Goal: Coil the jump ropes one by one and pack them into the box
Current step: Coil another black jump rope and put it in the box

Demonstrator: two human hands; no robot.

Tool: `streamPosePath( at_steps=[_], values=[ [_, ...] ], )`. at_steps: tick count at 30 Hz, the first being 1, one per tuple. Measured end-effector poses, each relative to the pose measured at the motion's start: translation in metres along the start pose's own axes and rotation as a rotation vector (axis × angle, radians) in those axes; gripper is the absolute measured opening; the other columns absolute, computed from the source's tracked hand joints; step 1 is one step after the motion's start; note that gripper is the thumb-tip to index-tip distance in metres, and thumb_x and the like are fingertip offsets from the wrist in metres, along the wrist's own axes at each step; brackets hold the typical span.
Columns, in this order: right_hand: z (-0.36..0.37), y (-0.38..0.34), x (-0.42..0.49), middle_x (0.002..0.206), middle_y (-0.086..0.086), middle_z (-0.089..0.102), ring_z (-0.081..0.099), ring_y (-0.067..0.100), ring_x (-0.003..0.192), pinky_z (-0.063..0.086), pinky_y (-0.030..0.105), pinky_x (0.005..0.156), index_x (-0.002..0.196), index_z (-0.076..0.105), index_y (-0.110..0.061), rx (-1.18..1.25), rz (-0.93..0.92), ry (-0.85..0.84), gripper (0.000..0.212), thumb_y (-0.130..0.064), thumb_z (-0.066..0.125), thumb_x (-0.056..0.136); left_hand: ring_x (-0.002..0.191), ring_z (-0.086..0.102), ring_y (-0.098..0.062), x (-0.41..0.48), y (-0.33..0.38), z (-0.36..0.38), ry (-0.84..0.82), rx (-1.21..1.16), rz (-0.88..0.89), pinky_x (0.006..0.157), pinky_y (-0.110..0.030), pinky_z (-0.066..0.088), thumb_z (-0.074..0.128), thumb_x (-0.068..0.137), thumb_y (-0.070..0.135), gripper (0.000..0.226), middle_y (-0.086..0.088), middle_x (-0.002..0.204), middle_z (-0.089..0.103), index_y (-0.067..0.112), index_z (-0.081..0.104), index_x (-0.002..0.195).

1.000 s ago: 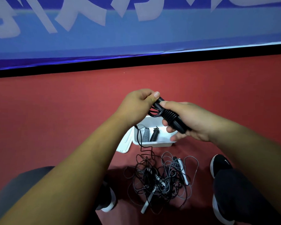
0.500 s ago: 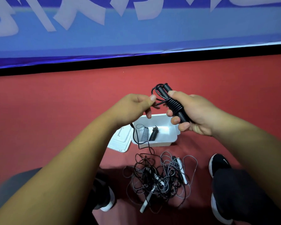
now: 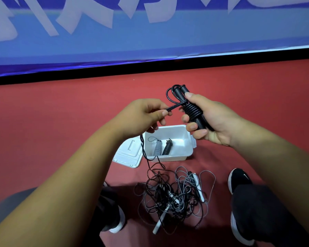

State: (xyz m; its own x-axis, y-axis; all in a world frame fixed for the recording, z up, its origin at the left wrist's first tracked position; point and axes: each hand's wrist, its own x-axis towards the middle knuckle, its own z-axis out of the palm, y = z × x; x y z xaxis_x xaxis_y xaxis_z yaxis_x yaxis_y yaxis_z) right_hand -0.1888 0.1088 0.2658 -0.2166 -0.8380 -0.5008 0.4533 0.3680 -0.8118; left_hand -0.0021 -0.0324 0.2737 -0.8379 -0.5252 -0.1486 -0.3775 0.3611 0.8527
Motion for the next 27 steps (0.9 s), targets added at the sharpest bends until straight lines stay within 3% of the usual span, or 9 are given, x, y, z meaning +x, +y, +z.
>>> streamPosePath(
  at_steps=[8, 13, 16, 20, 23, 25, 27],
  values=[
    [0.001, 0.0, -0.006, 0.078, 0.006, 0.059, 0.042, 0.015, 0.054, 0.022, 0.02, 0.038, 0.105, 0.064, -0.008, -0.002, 0.016, -0.072, 0.044, -0.051, 0.063, 0.099, 0.079, 0.075, -0.022, -0.001, -0.002, 0.006, -0.081, -0.045, -0.079, 0.068, -0.036, 0.056, 0.059, 0.106, 0.013, 0.013, -0.013, 0.095, 0.077, 0.007, 0.071, 0.106],
    [0.003, 0.001, -0.014, 0.076, 0.005, 0.058, 0.041, 0.013, 0.052, 0.019, 0.02, 0.039, 0.1, 0.062, -0.009, -0.054, 0.083, -0.197, 0.044, -0.053, 0.063, 0.094, 0.075, 0.071, -0.017, -0.001, -0.009, 0.01, -0.11, -0.017, -0.135, 0.075, -0.04, 0.058, 0.059, 0.107, 0.018, 0.016, -0.007, 0.083, 0.075, 0.007, 0.071, 0.103],
    [0.004, 0.002, -0.016, 0.074, 0.005, 0.056, 0.039, 0.011, 0.051, 0.019, 0.02, 0.039, 0.102, 0.061, -0.009, -0.063, 0.13, -0.277, 0.048, -0.055, 0.064, 0.088, 0.08, 0.07, -0.019, 0.001, -0.01, 0.011, -0.116, -0.031, -0.139, 0.08, -0.043, 0.058, 0.06, 0.106, 0.018, 0.016, -0.005, 0.084, 0.072, 0.011, 0.074, 0.109],
    [-0.002, 0.006, -0.019, 0.077, 0.009, 0.057, 0.04, 0.011, 0.049, 0.021, 0.02, 0.037, 0.101, 0.067, -0.009, -0.101, 0.153, -0.379, 0.043, -0.051, 0.06, 0.095, 0.089, 0.073, -0.01, 0.0, -0.006, 0.013, -0.135, -0.029, -0.086, 0.091, -0.036, 0.06, 0.07, 0.1, 0.012, 0.014, 0.005, 0.092, 0.075, 0.023, 0.078, 0.105],
    [-0.004, 0.009, -0.021, 0.079, 0.012, 0.062, 0.042, 0.011, 0.046, 0.027, 0.017, 0.036, 0.097, 0.077, -0.01, -0.139, 0.203, -0.466, 0.042, -0.05, 0.063, 0.092, 0.068, 0.059, 0.013, -0.002, -0.002, 0.012, -0.135, 0.083, -0.016, 0.072, -0.007, 0.047, 0.075, 0.094, 0.006, 0.021, 0.023, 0.068, 0.067, 0.025, 0.075, 0.085],
    [-0.005, 0.011, -0.02, 0.081, 0.013, 0.065, 0.043, 0.011, 0.046, 0.029, 0.016, 0.036, 0.105, 0.079, -0.008, -0.16, 0.245, -0.518, 0.049, -0.051, 0.07, 0.085, 0.065, 0.057, 0.009, 0.0, -0.003, 0.01, -0.106, 0.149, 0.052, 0.065, -0.009, 0.042, 0.075, 0.094, 0.008, 0.019, 0.018, 0.068, 0.065, 0.021, 0.072, 0.08],
    [-0.003, 0.01, -0.023, 0.081, 0.012, 0.066, 0.042, 0.01, 0.046, 0.028, 0.016, 0.038, 0.117, 0.079, -0.008, -0.191, 0.285, -0.578, 0.056, -0.052, 0.072, 0.085, 0.077, 0.063, -0.006, 0.0, -0.003, 0.01, -0.082, 0.19, 0.145, 0.072, -0.022, 0.047, 0.077, 0.092, 0.015, 0.008, 0.005, 0.085, 0.065, 0.021, 0.075, 0.087]
  ],
)
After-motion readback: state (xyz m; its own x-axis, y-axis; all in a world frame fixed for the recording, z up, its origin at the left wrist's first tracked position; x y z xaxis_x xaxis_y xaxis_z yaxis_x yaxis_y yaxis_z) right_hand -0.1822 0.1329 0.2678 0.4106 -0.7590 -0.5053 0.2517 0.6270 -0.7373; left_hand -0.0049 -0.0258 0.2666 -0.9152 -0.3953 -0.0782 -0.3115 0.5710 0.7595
